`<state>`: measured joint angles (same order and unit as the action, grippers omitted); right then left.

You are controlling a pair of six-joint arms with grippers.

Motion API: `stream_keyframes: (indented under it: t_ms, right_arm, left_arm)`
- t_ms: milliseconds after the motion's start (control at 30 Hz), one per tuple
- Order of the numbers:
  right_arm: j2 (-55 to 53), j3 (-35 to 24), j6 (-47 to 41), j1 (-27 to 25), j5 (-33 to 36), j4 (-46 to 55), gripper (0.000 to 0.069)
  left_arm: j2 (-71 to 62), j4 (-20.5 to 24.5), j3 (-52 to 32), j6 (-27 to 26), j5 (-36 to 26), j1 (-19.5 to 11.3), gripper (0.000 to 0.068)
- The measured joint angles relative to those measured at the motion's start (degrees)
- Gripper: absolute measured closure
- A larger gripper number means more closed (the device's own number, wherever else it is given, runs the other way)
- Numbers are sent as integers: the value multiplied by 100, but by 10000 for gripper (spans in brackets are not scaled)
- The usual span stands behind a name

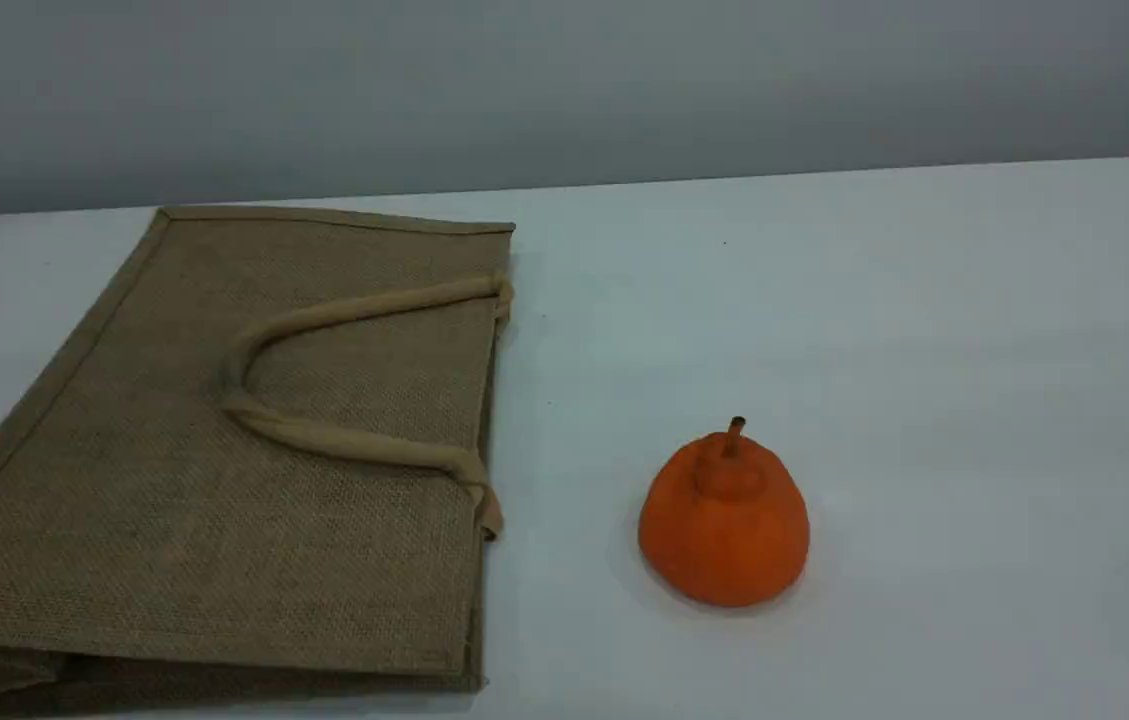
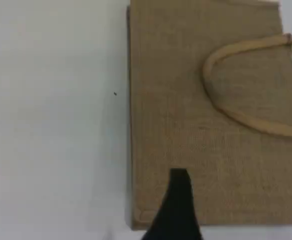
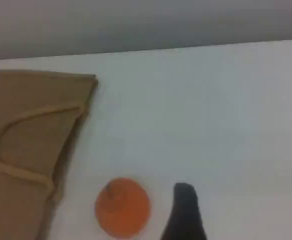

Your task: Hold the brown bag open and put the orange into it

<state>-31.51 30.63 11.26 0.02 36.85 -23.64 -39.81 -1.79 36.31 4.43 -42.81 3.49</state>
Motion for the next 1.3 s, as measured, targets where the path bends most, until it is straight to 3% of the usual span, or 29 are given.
stream_keyframes:
  t_ms: [267,533,667,967,1300]
  right_arm:
    - [-1936,0,1118,0,-1200,-1472,215]
    - [-3723,6,3061,0,-1982,-3529,215]
    - [-4399,12,4274,0,-2019,-4698,215]
    - [-5326,343,6827,0,-1542,-7252,215]
    - [-5884,602,7217,0,-1470,-7574,215]
  left_arm:
    - [-2040,5,56,370,1276,0,115]
    - [-3924,-33,501,489,2263,5,115]
    - [-4719,-278,826,482,2422,60,115]
    - [-6155,-284,1668,500,2515,468,115]
    - [-7180,-300,2349,621,2671,584,115]
